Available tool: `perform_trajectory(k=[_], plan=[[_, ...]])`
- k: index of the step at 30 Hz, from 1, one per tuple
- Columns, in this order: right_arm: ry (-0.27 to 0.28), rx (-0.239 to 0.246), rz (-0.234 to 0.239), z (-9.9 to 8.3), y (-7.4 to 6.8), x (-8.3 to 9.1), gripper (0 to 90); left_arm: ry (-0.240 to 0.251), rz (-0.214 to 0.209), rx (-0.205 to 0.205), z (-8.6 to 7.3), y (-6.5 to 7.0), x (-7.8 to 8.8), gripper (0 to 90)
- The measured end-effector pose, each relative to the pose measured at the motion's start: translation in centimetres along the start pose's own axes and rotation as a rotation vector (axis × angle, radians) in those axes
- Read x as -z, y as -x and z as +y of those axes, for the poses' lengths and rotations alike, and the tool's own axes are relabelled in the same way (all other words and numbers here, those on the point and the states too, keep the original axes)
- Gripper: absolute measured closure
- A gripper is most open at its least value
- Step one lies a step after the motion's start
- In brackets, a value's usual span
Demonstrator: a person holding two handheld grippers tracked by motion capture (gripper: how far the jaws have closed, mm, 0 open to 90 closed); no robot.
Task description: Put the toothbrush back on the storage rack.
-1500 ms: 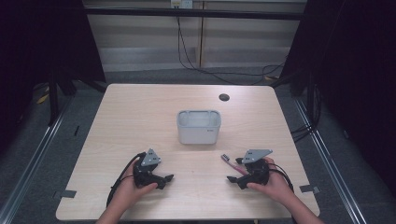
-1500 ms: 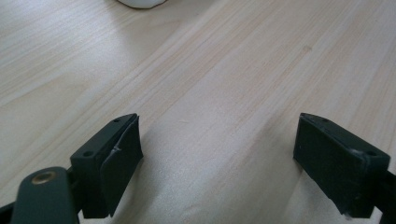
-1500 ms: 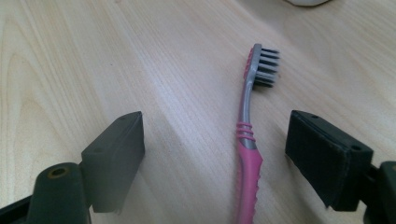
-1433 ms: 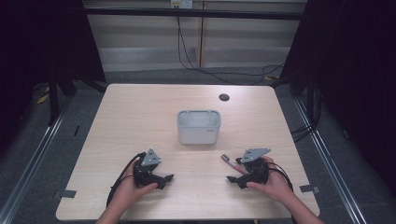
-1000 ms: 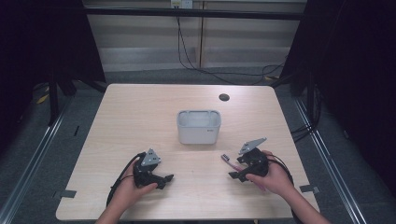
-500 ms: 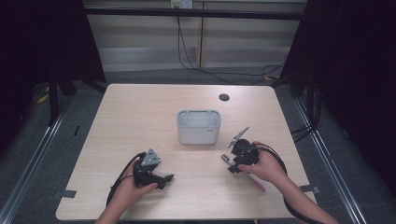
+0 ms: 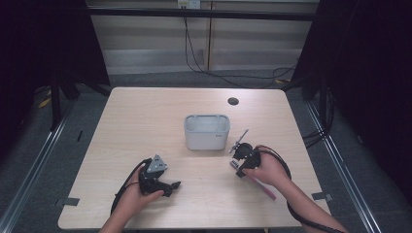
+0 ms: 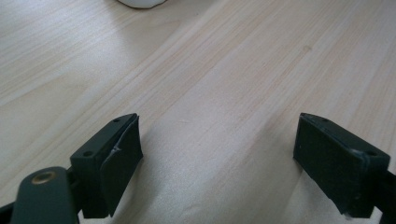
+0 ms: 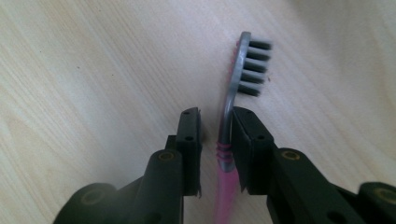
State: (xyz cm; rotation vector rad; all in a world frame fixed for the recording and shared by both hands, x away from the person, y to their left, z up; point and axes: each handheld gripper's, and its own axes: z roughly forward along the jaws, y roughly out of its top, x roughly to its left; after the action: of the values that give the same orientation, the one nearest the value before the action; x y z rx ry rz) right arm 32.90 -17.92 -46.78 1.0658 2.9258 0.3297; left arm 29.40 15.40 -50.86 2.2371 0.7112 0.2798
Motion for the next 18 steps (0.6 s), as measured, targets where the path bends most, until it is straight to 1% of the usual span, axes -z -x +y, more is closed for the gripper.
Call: perform_trajectory(k=[1, 2, 3, 4, 6, 7, 10, 11, 12, 14, 15, 16, 18], plan=[[-0.014, -0.011, -0.009, 0.1, -0.2, 0.0, 77.1, 0.000, 0.000, 0.000, 0.0, 0.0, 0.0, 14.7], [-0.011, -0.011, -0.017, 0.1, -0.2, -0.1, 79.1, 0.000, 0.000, 0.000, 0.0, 0.0, 0.0, 14.7], [-0.015, -0.025, -0.010, 0.1, -0.2, -0.1, 82.7, 0.000, 0.000, 0.000, 0.0, 0.0, 0.0, 14.7], [-0.015, -0.036, -0.008, 0.1, -0.3, -0.1, 83.8, 0.000, 0.000, 0.000, 0.0, 0.0, 0.0, 14.7], [-0.017, -0.036, -0.010, 0.2, -0.3, -0.1, 84.2, 0.000, 0.000, 0.000, 0.0, 0.0, 0.0, 14.7], [-0.022, -0.032, -0.022, 0.2, -0.4, -0.1, 84.5, 0.000, 0.000, 0.000, 0.0, 0.0, 0.0, 14.7], [-0.016, -0.039, -0.014, 0.2, -0.4, -0.1, 84.7, 0.000, 0.000, 0.000, 0.0, 0.0, 0.0, 14.7], [-0.005, -0.047, -0.006, 0.0, -0.3, 0.0, 84.7, 0.000, 0.000, 0.000, 0.0, 0.0, 0.0, 14.7], [-0.005, -0.047, -0.006, 0.0, -0.3, 0.0, 84.7, 0.000, 0.000, 0.000, 0.0, 0.0, 0.0, 14.7], [0.023, -0.066, 0.002, -0.2, -0.3, 0.4, 84.7, 0.000, 0.000, 0.000, 0.0, 0.0, 0.0, 14.7], [0.023, -0.066, 0.002, -0.2, -0.3, 0.4, 84.8, 0.000, 0.000, 0.000, 0.0, 0.0, 0.0, 14.7], [0.065, -0.080, 0.006, -0.5, -0.1, 0.9, 84.8, 0.000, 0.000, 0.000, 0.0, 0.0, 0.0, 14.7], [0.076, -0.076, 0.011, -0.5, 0.0, 1.1, 84.8, 0.000, 0.000, 0.000, 0.0, 0.0, 0.0, 14.7]])
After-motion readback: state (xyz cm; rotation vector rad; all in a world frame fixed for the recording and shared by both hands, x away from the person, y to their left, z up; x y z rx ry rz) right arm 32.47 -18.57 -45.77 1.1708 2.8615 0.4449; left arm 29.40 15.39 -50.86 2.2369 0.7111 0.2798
